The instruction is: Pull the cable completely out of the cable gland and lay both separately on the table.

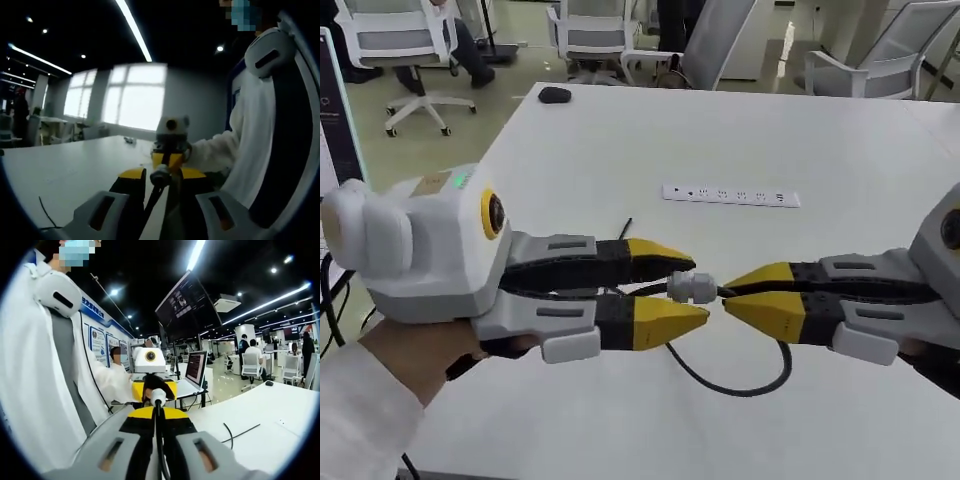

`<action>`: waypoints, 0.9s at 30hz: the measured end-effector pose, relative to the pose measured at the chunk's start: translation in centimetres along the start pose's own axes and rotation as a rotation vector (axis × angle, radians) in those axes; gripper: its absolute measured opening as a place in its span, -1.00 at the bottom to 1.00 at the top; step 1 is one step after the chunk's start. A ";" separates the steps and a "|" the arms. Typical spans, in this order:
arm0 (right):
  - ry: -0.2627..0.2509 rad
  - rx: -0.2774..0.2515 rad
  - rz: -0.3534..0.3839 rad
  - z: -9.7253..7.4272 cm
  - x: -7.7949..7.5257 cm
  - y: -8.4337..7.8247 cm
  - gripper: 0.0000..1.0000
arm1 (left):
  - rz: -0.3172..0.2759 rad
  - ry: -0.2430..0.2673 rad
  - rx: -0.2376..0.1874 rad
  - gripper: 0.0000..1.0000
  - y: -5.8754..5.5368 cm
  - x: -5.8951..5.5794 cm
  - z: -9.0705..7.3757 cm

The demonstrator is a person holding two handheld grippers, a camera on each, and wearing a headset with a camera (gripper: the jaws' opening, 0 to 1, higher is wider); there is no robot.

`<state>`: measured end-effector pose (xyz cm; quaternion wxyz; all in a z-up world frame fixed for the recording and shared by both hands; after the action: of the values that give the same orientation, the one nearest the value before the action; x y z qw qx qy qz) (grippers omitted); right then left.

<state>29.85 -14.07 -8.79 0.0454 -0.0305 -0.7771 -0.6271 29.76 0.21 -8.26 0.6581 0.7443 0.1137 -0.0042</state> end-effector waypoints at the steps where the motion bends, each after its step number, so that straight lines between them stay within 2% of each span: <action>1: 0.003 -0.001 -0.001 0.0 0.1 0.1 -0.95 | -0.001 -0.005 -0.010 -0.52 0.0 0.0 0.2; 4: 0.006 0.000 0.000 0.2 0.1 0.1 -0.95 | -0.042 -0.020 -0.006 -0.64 0.0 0.0 0.4; 5: 0.008 0.000 -0.001 0.2 0.1 0.1 -0.95 | -0.043 -0.023 -0.004 -0.65 0.0 0.0 0.4; 7: 0.011 -0.001 0.000 0.2 0.1 0.1 -0.95 | -0.085 -0.036 0.007 -0.65 -0.1 -0.1 0.3; 9: 0.010 0.000 -0.005 0.3 0.2 0.1 -0.95 | -0.091 -0.035 0.015 -0.65 -0.2 0.0 0.3; 10: 0.011 0.002 -0.007 0.3 0.2 0.0 -0.95 | -0.104 -0.035 0.031 -0.66 -0.3 -0.1 0.3; 13: 0.011 0.001 -0.009 0.4 0.1 0.0 -0.95 | -0.210 -0.053 0.037 -0.67 -0.1 0.0 0.2; 14: 0.013 -0.003 -0.006 0.4 0.1 0.1 -0.94 | -0.209 -0.056 0.032 -0.68 0.0 0.1 0.1; 15: 0.011 -0.007 -0.008 0.4 0.1 0.2 -0.94 | -0.185 -0.046 0.026 -0.68 0.1 0.1 0.0; 18: 0.008 0.009 -0.017 0.5 -0.1 0.2 -0.93 | -0.130 -0.020 0.046 -0.69 0.1 0.1 0.0; 22: 0.013 0.037 -0.034 0.7 -0.2 -0.1 -0.93 | -0.118 -0.015 0.059 -0.69 -0.2 0.1 -0.1; 24: 0.004 0.062 -0.051 0.6 -0.4 -0.3 -0.94 | -0.109 -0.005 0.064 -0.69 -0.4 0.2 -0.3; 26: -0.013 0.114 -0.071 0.5 -0.7 -0.9 -0.94 | -0.109 0.006 0.059 -0.69 -0.6 0.4 -0.6; 27: -0.011 0.115 -0.068 0.5 -0.7 -1.0 -0.95 | -0.110 0.008 0.057 -0.69 -0.6 0.5 -0.8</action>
<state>30.42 -13.80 -9.91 0.0214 -0.0047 -0.8126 -0.5824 30.00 1.10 -8.83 0.6350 0.7553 0.1571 -0.0407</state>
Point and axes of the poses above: the centre of the closed fingertips' face, and the gripper's own axes: z roughly forward along the fingers, x roughly to its left, y roughly out of its top, the point moved 7 cm from there along -z, roughly backward along the fingers, and after that the axes turned 11 degrees about x, right-handed, at the moved point
